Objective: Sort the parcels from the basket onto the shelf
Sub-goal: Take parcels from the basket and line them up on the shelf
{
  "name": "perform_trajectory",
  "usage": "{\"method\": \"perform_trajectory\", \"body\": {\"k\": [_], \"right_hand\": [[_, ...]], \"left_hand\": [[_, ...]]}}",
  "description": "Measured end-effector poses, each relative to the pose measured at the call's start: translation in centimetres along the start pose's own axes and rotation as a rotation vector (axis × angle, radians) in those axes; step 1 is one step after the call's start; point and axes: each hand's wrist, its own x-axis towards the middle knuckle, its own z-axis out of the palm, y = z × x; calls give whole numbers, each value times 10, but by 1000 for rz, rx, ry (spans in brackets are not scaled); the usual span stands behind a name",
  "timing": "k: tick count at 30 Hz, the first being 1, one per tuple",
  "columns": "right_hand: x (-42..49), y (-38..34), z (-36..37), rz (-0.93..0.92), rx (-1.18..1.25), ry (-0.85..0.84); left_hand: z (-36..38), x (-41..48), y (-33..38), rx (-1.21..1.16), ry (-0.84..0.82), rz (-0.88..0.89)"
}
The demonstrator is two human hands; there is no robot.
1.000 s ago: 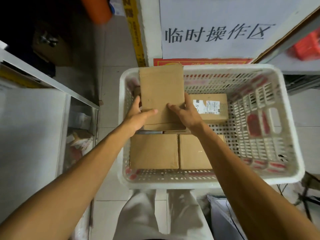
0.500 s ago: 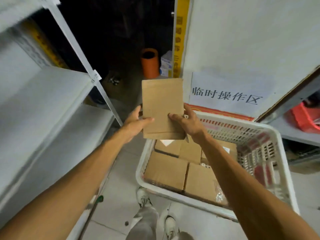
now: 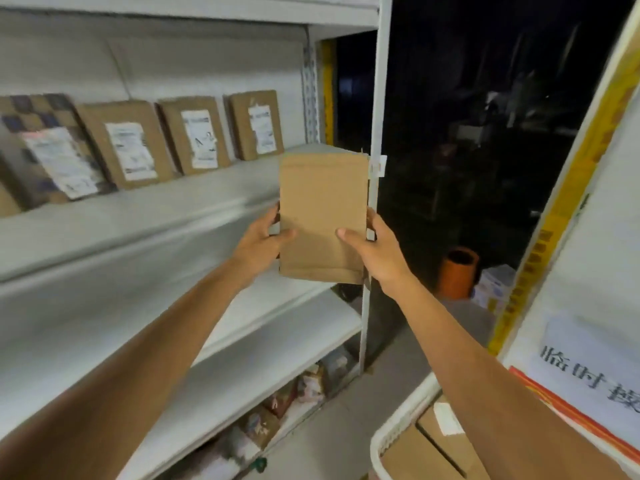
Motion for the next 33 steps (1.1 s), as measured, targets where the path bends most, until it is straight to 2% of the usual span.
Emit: {"method": "perform_trajectory", "body": {"k": [9,16,22,28,33], "right_hand": [[21,-90,144,-196,72,-216],[2,-137,284,-233,103,-395],[-15,-164,390,-244,68,-549],[-27,-169,472,-249,123,-616],[-27,-167,503,-255,173,-641]], "left_hand": [[-160,-67,48,55,250,214],[-286,-134,49,31,344,222],[-377,-186,31,29,499,173],[-434,-221,26,67,569,176],[-455,-230,24,83,616,146]]}}
